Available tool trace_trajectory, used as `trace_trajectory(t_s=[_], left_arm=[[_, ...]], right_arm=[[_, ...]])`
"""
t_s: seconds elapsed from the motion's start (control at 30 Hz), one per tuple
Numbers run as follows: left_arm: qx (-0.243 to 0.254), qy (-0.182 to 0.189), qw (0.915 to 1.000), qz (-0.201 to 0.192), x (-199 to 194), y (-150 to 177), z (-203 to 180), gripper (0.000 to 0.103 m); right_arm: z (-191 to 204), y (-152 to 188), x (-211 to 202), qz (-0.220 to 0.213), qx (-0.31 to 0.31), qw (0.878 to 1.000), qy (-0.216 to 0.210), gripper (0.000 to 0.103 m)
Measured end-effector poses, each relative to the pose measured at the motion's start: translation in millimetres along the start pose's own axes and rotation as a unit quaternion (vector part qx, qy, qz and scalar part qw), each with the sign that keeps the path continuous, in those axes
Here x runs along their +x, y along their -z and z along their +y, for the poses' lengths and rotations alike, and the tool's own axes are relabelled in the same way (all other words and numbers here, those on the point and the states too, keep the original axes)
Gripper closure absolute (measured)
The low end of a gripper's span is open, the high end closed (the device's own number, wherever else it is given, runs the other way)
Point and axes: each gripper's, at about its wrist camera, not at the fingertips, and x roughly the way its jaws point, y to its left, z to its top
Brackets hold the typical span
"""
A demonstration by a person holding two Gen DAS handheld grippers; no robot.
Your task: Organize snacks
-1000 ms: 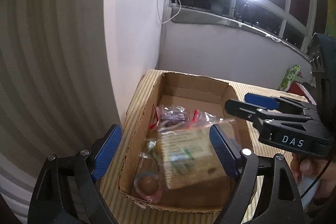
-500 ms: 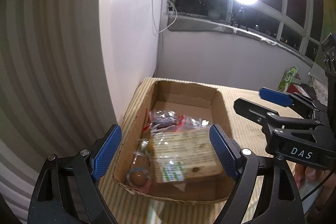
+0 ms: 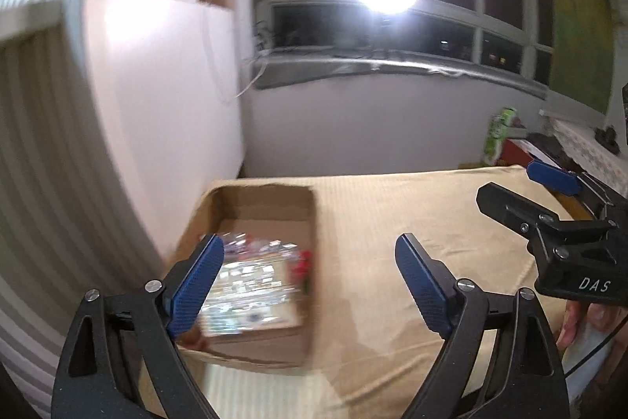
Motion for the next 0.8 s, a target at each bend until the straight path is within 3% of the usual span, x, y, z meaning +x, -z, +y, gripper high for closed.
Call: trace_trajectory(t_s=[0.17,0.37,0.8], left_arm=[[0.029,0.023,0.9993,-0.008,-11,-5,-44,0.014],[0.054,0.027,0.9981,-0.016,-20,-9,-75,0.014],[0.036,0.037,0.9984,-0.024,-39,-8,-90,0.014]], right_arm=[[-30,8,-34,-0.006,-0.001,0.999,0.048,0.000],[-45,13,-70,-0.023,-0.001,0.997,0.071,0.000],[-53,15,-97,-0.035,0.010,0.996,0.084,0.000]])
